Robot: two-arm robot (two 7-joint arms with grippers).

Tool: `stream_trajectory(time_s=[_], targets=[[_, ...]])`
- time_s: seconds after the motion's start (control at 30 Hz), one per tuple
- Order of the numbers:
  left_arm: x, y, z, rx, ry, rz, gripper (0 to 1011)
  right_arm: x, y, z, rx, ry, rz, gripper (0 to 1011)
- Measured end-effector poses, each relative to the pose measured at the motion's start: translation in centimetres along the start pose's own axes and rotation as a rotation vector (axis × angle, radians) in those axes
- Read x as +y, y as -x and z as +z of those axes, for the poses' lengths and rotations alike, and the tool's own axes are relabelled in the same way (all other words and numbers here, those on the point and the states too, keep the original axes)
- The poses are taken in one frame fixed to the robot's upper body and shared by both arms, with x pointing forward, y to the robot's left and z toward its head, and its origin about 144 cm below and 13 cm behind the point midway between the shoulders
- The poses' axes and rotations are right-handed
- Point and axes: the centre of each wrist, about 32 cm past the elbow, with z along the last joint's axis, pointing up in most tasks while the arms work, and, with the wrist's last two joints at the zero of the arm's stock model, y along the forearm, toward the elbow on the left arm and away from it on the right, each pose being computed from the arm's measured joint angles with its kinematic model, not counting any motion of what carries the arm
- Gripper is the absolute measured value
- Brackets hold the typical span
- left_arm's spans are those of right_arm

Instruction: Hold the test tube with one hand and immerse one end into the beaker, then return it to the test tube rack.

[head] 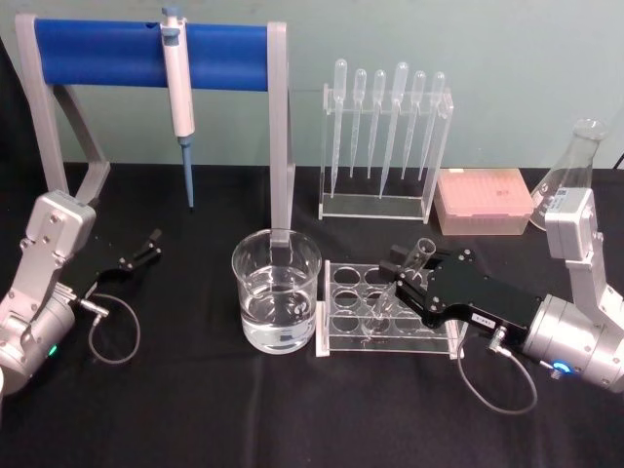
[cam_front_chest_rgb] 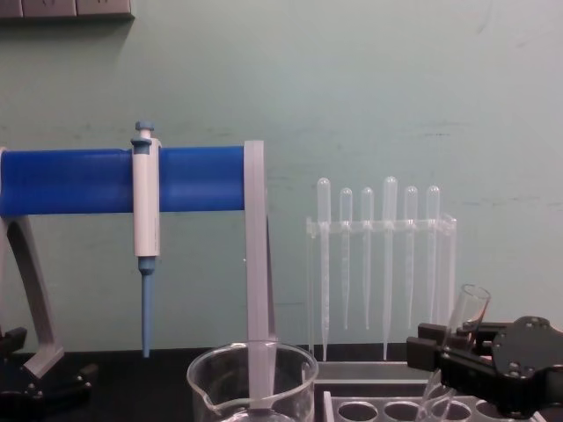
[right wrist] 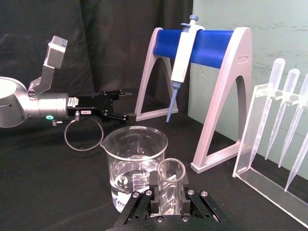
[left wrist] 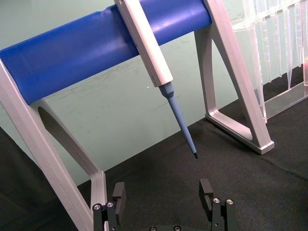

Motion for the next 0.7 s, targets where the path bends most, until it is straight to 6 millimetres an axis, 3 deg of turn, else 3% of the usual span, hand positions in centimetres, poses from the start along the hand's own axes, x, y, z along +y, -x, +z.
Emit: stream_trajectory(time_s=[0.3,0.7], targets=[[0.0,0.0,0.0,0.000,0.000,0.000,1000,0.2,-0.1,0.4,-0.019,-0.006,-0.004,226],[0.0,0.0,0.0,0.000,0.000,0.000,1000,0.9,-1.0,3.1,-0.079,-0.023,0.012,226]])
